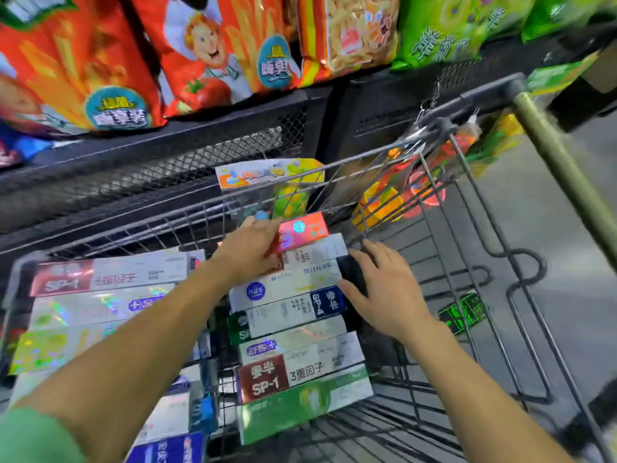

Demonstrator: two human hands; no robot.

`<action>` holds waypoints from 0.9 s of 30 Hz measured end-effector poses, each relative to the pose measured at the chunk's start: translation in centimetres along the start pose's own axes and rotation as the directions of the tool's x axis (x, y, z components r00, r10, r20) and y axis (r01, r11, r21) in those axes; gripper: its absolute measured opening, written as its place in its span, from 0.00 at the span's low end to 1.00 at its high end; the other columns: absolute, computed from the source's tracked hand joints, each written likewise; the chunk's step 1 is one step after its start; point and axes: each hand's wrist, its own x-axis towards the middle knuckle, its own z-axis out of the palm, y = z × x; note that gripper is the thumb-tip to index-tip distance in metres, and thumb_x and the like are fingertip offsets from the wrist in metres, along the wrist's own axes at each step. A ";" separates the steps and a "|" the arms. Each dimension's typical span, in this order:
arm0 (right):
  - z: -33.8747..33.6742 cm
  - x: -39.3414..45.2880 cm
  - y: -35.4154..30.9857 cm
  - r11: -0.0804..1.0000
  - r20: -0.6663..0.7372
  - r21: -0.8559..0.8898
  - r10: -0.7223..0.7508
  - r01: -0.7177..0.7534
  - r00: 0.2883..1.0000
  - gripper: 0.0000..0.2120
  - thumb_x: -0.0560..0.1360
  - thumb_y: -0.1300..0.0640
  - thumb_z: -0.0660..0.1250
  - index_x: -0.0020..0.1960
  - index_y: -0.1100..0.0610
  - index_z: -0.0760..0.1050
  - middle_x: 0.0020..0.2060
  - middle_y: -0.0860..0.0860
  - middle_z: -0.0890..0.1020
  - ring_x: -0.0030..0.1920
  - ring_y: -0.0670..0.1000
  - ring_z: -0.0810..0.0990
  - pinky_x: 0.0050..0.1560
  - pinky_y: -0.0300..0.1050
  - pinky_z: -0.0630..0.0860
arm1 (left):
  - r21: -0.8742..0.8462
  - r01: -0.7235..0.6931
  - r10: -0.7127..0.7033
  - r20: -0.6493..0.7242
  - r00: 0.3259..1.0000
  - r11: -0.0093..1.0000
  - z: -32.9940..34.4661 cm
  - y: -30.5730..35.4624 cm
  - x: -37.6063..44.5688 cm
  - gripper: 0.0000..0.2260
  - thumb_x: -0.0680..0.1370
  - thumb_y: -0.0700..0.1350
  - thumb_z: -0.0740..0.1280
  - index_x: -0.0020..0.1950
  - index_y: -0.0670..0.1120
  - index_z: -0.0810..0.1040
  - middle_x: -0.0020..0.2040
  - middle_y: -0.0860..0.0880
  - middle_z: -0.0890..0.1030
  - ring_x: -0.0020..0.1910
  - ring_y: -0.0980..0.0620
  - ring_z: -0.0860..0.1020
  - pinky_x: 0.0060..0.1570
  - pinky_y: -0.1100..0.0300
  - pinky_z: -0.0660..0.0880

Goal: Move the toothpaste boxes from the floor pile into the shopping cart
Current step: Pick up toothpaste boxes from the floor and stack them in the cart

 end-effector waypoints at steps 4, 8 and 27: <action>1.7 0.5 0.7 0.999 0.000 0.037 -0.013 0.013 1.000 0.35 0.77 0.34 0.52 0.72 0.57 0.72 0.72 0.60 0.72 0.72 0.63 0.69 0.73 0.60 0.66 | 0.145 -0.025 0.021 0.027 0.999 0.989 1.2 -0.1 2.8 0.35 0.80 0.50 0.65 0.82 0.42 0.52 0.72 0.40 0.70 0.67 0.40 0.66 0.70 0.49 0.65; 2.9 1.0 1.1 0.997 -0.020 0.046 -0.055 0.056 0.998 0.32 0.77 0.35 0.53 0.70 0.57 0.73 0.69 0.59 0.74 0.69 0.62 0.70 0.71 0.59 0.68 | 0.286 -0.092 0.114 -0.062 0.992 0.954 2.2 -0.7 2.6 0.31 0.82 0.54 0.58 0.82 0.42 0.54 0.73 0.40 0.69 0.67 0.39 0.69 0.69 0.47 0.66; -3.2 0.2 -10.7 0.966 -0.064 0.028 -0.253 0.256 0.965 0.33 0.75 0.36 0.56 0.67 0.59 0.76 0.66 0.61 0.77 0.66 0.64 0.75 0.67 0.61 0.71 | 0.419 0.177 -0.077 -0.245 0.966 0.891 -5.6 -0.9 -13.8 0.25 0.82 0.57 0.60 0.75 0.44 0.71 0.76 0.44 0.70 0.75 0.42 0.68 0.74 0.45 0.61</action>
